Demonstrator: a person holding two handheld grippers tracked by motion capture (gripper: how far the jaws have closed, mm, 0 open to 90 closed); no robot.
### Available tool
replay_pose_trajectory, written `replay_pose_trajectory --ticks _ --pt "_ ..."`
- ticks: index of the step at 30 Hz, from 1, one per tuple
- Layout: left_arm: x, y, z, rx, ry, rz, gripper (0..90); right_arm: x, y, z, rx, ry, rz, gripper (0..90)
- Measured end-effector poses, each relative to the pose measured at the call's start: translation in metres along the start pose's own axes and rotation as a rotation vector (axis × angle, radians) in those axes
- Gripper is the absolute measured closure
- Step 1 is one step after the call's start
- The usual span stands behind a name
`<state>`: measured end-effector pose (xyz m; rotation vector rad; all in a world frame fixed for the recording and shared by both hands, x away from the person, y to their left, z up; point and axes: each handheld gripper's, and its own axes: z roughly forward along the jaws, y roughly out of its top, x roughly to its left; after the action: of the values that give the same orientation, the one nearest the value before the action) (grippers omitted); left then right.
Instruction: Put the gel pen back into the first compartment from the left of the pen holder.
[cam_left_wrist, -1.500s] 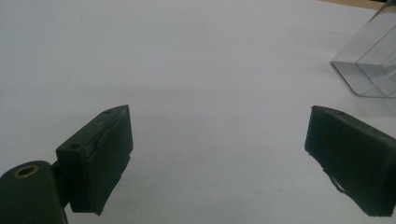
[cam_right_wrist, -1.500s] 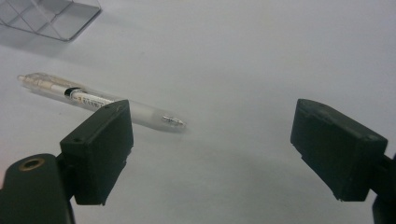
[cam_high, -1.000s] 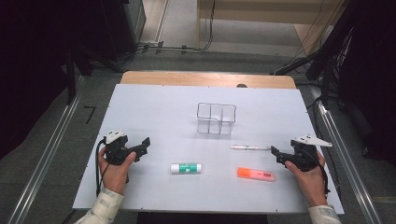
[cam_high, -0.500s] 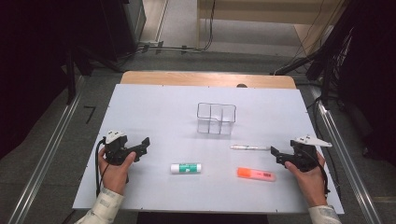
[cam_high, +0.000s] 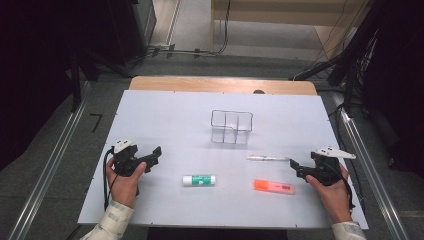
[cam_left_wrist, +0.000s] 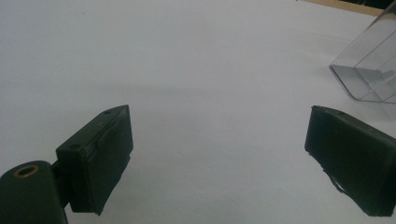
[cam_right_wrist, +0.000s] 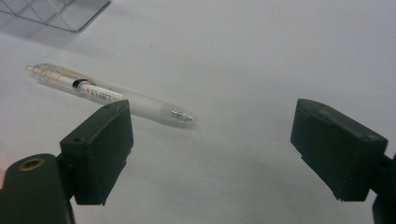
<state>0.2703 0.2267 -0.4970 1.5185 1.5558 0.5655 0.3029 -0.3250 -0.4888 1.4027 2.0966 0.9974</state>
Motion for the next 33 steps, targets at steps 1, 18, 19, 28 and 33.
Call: replay_pose_trajectory --ticks 1,18,19,28,33 --pt "0.0 0.0 0.0 0.002 0.002 0.005 7.9 0.0 0.0 0.001 0.0 0.004 -0.006 12.1" --pt "-0.004 0.001 0.003 0.005 -0.001 0.02 7.9 0.009 0.004 0.019 0.027 0.041 -0.096 12.1" --pt "-0.004 0.001 0.004 0.007 0.0 0.02 7.9 0.01 0.004 0.02 0.028 0.042 -0.1 12.1" --pt "-0.003 0.001 0.003 0.002 0.001 0.013 7.9 0.011 0.008 0.029 0.044 0.059 -0.107 13.3" --pt "-0.004 0.001 0.004 0.003 0.0 0.014 7.9 0.014 0.009 0.032 0.049 0.069 -0.122 14.5"
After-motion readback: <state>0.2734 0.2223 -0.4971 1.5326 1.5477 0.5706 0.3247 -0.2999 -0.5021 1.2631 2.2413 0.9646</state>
